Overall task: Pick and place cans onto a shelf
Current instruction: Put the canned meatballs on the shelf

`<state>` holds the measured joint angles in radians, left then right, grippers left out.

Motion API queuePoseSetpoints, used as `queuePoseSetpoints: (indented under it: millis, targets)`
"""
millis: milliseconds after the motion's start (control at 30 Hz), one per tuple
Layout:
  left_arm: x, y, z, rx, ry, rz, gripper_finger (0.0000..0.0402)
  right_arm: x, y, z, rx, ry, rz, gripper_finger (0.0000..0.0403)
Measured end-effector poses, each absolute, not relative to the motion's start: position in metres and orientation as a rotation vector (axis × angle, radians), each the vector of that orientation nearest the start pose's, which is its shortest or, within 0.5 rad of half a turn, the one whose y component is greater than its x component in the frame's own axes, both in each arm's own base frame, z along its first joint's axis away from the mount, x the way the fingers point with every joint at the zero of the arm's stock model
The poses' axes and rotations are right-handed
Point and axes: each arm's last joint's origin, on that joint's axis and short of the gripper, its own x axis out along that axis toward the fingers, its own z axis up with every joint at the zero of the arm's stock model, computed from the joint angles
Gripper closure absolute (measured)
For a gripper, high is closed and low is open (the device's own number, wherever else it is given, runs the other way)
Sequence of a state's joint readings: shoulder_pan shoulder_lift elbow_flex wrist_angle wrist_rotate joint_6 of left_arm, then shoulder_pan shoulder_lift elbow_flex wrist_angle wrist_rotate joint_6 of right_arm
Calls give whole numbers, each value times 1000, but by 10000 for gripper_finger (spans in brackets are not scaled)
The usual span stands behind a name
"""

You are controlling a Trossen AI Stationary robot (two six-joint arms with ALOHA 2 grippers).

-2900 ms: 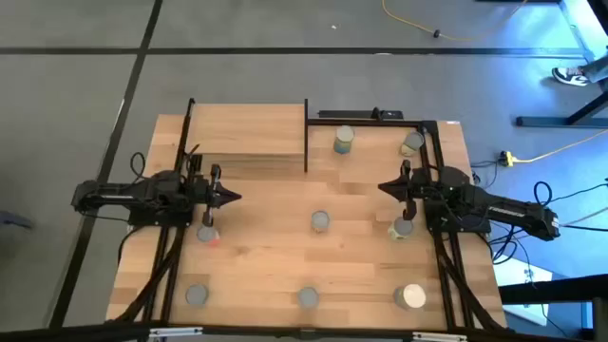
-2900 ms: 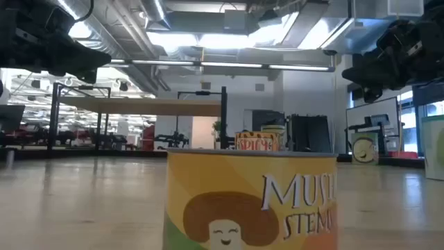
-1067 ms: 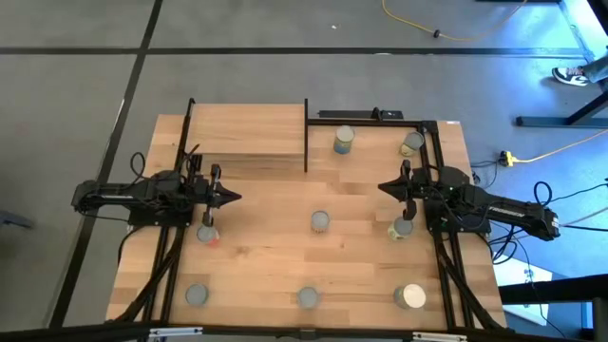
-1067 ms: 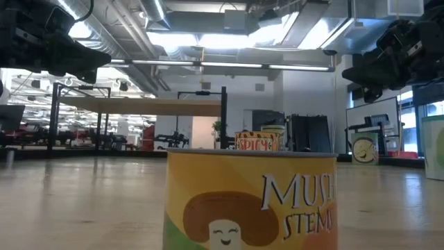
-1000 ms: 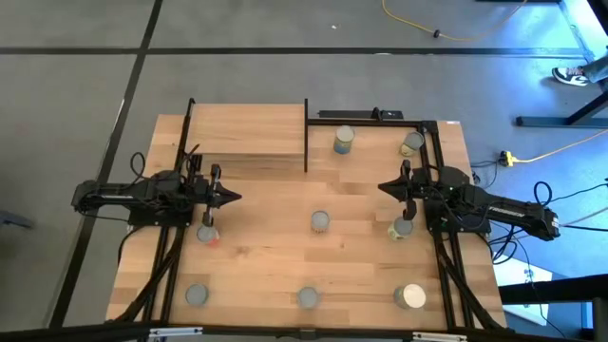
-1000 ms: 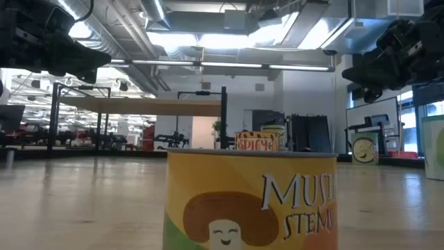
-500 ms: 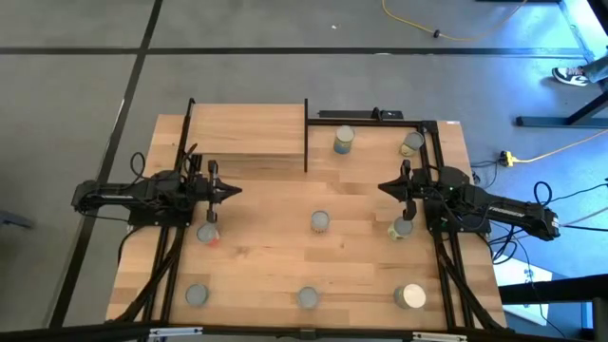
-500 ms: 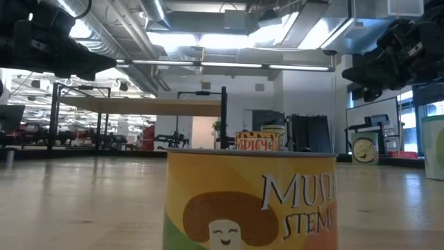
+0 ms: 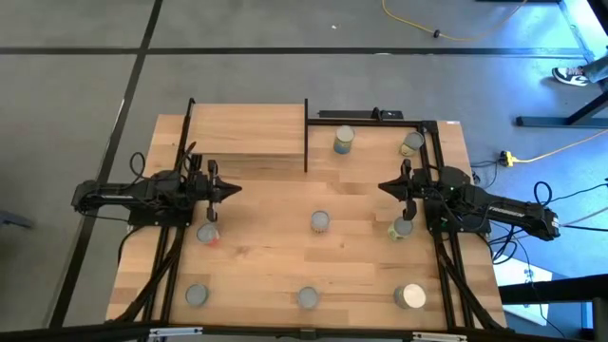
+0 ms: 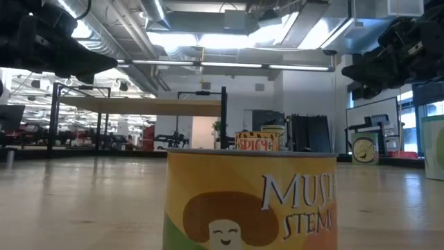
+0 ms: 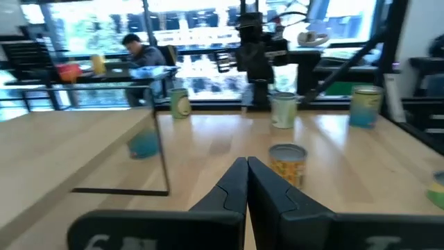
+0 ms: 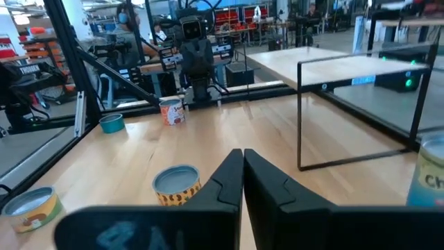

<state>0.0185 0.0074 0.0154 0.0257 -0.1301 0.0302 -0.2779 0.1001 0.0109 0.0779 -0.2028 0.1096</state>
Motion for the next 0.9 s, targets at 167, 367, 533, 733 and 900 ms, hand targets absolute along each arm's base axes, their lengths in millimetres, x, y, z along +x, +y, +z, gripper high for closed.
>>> queuePoseSetpoints:
  millis: [167, 367, 533, 733, 900]
  targets:
    - [91, 7, 195, 19, -103, 216, 401, 99, -22, 181, 58, -41, -73, 386]
    - [83, 9, 236, 48, -100, 271, 401, 90, -19, 220, -62, -91, -43, 386]
    - [86, 12, 275, 108, 0, 380, 401, 74, -15, 250, -46, 62, -84, 386]
    - [109, 14, 320, 107, 145, 423, 401, 64, -15, 291, -85, 112, -166, 386]
    - [131, 14, 357, 22, 215, 433, 401, 64, -18, 319, -48, 249, -251, 386]
